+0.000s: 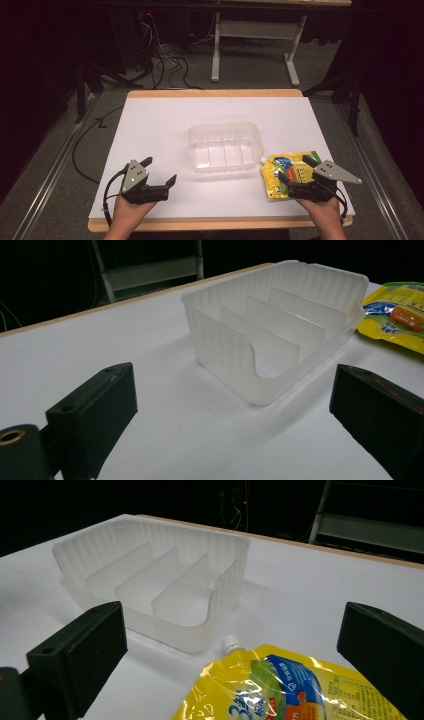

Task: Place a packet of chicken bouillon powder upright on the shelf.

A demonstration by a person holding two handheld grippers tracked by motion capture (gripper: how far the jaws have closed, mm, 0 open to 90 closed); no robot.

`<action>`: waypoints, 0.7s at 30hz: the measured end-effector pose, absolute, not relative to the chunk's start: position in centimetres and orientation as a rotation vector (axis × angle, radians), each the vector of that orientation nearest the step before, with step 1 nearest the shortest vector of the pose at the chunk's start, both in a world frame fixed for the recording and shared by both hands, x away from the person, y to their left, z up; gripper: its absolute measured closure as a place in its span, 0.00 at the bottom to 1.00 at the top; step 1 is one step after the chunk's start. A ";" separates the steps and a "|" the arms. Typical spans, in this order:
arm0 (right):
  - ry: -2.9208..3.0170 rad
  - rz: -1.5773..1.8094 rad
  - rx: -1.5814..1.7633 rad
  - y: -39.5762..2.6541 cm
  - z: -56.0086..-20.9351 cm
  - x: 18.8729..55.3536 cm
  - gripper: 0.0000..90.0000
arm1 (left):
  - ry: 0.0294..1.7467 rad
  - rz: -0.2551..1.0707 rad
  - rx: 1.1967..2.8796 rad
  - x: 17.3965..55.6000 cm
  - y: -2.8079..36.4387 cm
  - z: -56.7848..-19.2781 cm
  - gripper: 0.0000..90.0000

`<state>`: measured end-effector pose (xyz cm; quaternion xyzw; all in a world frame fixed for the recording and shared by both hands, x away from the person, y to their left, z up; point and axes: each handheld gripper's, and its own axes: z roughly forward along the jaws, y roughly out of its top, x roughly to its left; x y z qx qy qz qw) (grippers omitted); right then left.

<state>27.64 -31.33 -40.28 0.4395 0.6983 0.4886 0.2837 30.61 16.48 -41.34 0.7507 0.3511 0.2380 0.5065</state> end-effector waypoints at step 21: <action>1.880 1.261 1.179 -31.4 -41.0 28.1 0.02 | 0.813 0.551 1.819 30.6 15.9 -41.7 0.08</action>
